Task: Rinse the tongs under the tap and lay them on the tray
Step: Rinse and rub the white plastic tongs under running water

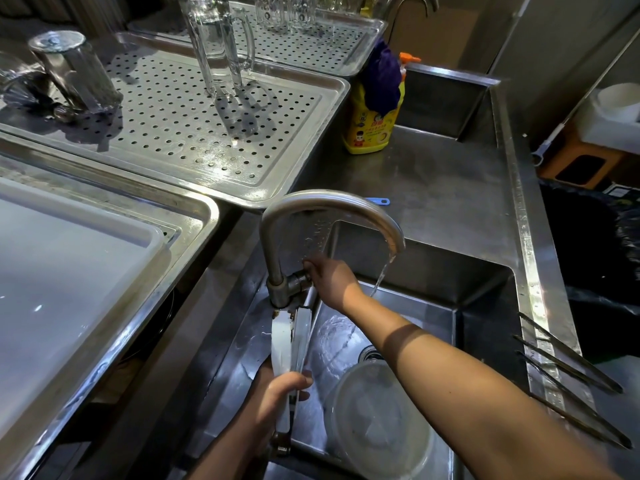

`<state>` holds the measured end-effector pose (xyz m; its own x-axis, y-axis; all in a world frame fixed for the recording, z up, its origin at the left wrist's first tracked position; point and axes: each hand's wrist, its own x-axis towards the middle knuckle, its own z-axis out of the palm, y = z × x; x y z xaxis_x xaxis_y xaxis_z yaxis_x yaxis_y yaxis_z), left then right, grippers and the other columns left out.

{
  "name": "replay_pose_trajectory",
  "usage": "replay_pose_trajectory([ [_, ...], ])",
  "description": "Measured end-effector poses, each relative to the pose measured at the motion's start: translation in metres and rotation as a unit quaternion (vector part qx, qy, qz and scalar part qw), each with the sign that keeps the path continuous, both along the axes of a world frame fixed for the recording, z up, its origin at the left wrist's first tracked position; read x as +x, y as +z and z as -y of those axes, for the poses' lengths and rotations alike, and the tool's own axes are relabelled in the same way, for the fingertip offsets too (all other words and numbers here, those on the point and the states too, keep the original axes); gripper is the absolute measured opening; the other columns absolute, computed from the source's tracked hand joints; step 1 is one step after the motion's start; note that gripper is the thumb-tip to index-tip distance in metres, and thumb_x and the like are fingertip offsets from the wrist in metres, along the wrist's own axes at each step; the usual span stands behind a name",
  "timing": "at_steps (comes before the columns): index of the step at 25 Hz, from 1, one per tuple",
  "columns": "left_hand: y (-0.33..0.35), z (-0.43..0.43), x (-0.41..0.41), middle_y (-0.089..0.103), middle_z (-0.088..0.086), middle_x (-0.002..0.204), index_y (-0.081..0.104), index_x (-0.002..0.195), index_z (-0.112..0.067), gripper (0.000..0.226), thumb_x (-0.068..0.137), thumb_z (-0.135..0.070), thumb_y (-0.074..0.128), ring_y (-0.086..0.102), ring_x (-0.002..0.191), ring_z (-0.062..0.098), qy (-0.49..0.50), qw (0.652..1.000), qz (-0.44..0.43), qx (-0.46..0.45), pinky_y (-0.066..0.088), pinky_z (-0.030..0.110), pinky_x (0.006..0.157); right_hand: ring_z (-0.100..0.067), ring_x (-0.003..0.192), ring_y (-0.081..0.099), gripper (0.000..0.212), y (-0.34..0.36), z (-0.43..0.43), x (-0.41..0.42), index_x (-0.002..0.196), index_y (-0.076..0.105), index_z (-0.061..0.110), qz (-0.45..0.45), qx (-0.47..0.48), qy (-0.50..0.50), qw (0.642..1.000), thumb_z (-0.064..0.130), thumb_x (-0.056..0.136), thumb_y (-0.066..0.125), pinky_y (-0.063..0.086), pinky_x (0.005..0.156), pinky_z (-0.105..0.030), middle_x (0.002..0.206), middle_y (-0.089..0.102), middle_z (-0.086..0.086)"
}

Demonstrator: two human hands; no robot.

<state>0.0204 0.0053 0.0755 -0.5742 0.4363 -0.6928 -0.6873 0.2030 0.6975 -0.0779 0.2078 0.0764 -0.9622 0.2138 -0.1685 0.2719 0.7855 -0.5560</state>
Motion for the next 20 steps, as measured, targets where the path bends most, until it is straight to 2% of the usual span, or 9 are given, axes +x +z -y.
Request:
replay_pose_trajectory([
  [1,0.000,-0.002,0.000,0.068,0.011,0.079,0.076,0.070,-0.006,0.009,0.071,-0.013,0.070,0.062,0.069,0.019,0.004,1.000,0.000,-0.003,0.050,0.022,0.054,-0.038,0.106,0.066,0.037,0.001,0.002,0.001,0.134,0.057,0.013,0.006,0.024,0.006,1.000,0.029,0.107,0.038,0.048,0.077,-0.034,0.116,0.071,-0.021],
  [3,-0.003,-0.002,-0.002,0.063,0.015,0.081,0.073,0.073,0.000,0.020,0.085,0.003,0.057,0.058,0.070,0.023,0.012,1.000,-0.008,-0.012,0.049,0.020,0.050,-0.037,0.108,0.066,0.034,0.001,0.007,0.001,0.135,0.055,0.012,0.031,0.092,0.023,0.995,0.019,0.106,0.040,0.051,0.083,-0.037,0.120,0.070,-0.019],
  [6,-0.003,-0.001,-0.001,0.061,0.024,0.106,0.060,0.115,0.003,0.028,0.089,0.008,0.054,0.059,0.091,0.034,0.011,1.000,-0.002,0.004,0.054,0.035,0.070,-0.034,0.108,0.068,0.033,0.004,0.020,0.002,0.128,0.057,0.010,0.032,0.173,0.026,0.984,0.004,0.097,0.045,0.055,0.083,-0.036,0.118,0.071,-0.015],
  [7,-0.001,0.000,0.000,0.064,0.024,0.104,0.062,0.113,0.002,0.026,0.090,0.010,0.052,0.062,0.090,0.031,0.011,1.000,0.002,0.010,0.054,0.035,0.073,-0.034,0.107,0.068,0.034,0.003,0.022,0.002,0.126,0.058,0.009,0.027,0.172,0.019,0.985,0.002,0.096,0.046,0.056,0.084,-0.037,0.116,0.071,-0.015],
  [8,0.002,0.001,0.000,0.069,0.021,0.092,0.069,0.100,0.002,0.026,0.092,0.014,0.047,0.067,0.082,0.023,0.017,1.000,-0.010,0.016,0.055,0.031,0.069,-0.034,0.106,0.068,0.034,0.003,0.023,0.002,0.125,0.059,0.008,0.022,0.172,0.017,0.985,0.001,0.094,0.046,0.056,0.084,-0.038,0.115,0.072,-0.015],
  [10,0.003,0.003,0.000,0.069,0.014,0.072,0.073,0.074,0.003,0.043,0.092,0.022,0.038,0.068,0.062,0.012,0.033,0.999,-0.036,0.011,0.053,0.020,0.057,-0.035,0.104,0.069,0.032,0.003,0.025,0.003,0.122,0.061,0.007,0.014,0.167,0.016,0.986,0.001,0.093,0.047,0.055,0.082,-0.038,0.113,0.072,-0.018],
  [12,0.011,0.000,-0.002,0.065,0.024,0.088,0.068,0.090,0.020,0.018,0.089,0.016,0.051,0.067,0.077,0.027,0.036,0.999,-0.034,0.009,0.052,0.024,0.060,-0.037,0.101,0.069,0.029,0.003,0.025,0.004,0.118,0.062,0.005,0.012,0.157,0.017,0.987,0.002,0.092,0.050,0.053,0.078,-0.037,0.110,0.072,-0.020],
  [15,0.015,0.001,-0.005,0.058,0.037,0.099,0.061,0.110,0.025,0.053,0.065,-0.001,0.073,0.059,0.093,0.048,0.047,0.998,-0.033,0.030,0.048,0.037,0.070,-0.039,0.099,0.069,0.028,0.004,0.026,0.005,0.118,0.062,0.004,0.002,0.146,0.019,0.989,0.002,0.091,0.052,0.052,0.076,-0.037,0.107,0.072,-0.022],
  [20,0.015,0.001,-0.007,0.063,0.026,0.093,0.067,0.101,0.015,0.068,0.043,-0.020,0.072,0.061,0.085,0.036,0.045,0.998,-0.047,0.002,0.048,0.041,0.075,-0.039,0.096,0.069,0.027,0.005,0.029,0.007,0.115,0.061,0.001,-0.005,0.153,0.009,0.988,-0.002,0.090,0.051,0.052,0.075,-0.037,0.105,0.073,-0.022],
])
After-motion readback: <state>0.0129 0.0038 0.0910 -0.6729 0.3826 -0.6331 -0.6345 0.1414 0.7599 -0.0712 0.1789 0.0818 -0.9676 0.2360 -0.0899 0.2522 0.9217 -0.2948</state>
